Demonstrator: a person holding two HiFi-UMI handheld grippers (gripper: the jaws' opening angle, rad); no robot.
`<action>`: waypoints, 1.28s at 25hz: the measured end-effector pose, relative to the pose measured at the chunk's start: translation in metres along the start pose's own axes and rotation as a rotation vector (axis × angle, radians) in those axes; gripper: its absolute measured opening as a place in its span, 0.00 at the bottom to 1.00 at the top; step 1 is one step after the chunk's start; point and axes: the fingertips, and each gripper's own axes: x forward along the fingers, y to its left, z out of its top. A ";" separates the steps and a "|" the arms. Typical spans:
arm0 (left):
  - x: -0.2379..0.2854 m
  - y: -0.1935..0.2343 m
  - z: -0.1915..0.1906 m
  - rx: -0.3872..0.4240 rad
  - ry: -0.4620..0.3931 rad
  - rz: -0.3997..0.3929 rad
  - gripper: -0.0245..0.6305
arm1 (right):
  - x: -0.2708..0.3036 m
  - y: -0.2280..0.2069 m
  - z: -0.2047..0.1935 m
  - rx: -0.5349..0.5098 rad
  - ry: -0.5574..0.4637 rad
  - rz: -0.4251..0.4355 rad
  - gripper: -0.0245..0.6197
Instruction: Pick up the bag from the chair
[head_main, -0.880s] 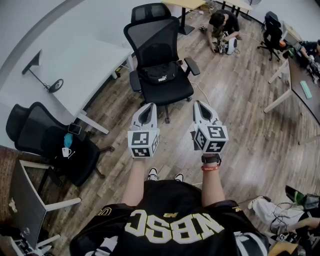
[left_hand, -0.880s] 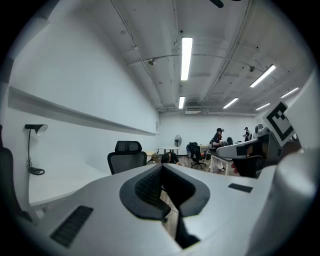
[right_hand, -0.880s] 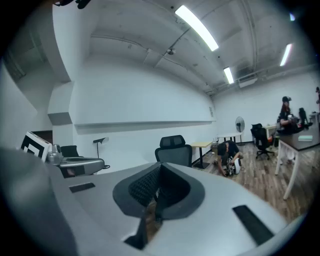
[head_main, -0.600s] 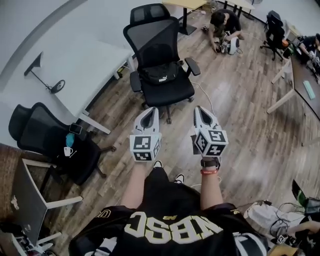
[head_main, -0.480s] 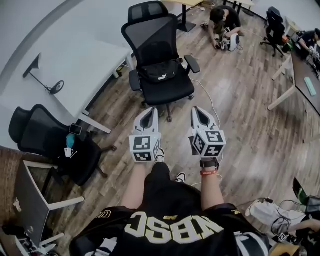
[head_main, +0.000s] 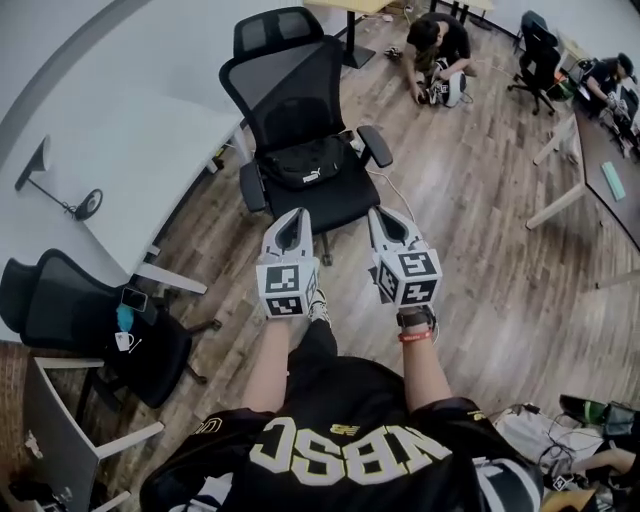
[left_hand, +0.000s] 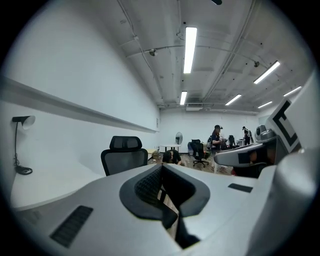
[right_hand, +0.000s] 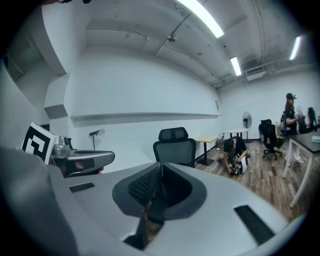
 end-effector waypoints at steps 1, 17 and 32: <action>0.017 0.011 0.003 -0.002 0.000 0.008 0.06 | 0.018 -0.004 0.008 -0.014 0.006 0.005 0.06; 0.200 0.181 -0.047 -0.119 0.179 0.034 0.06 | 0.271 -0.034 0.012 -0.064 0.206 0.082 0.09; 0.364 0.269 -0.170 -0.239 0.431 0.181 0.06 | 0.489 -0.123 -0.080 -0.014 0.534 0.256 0.22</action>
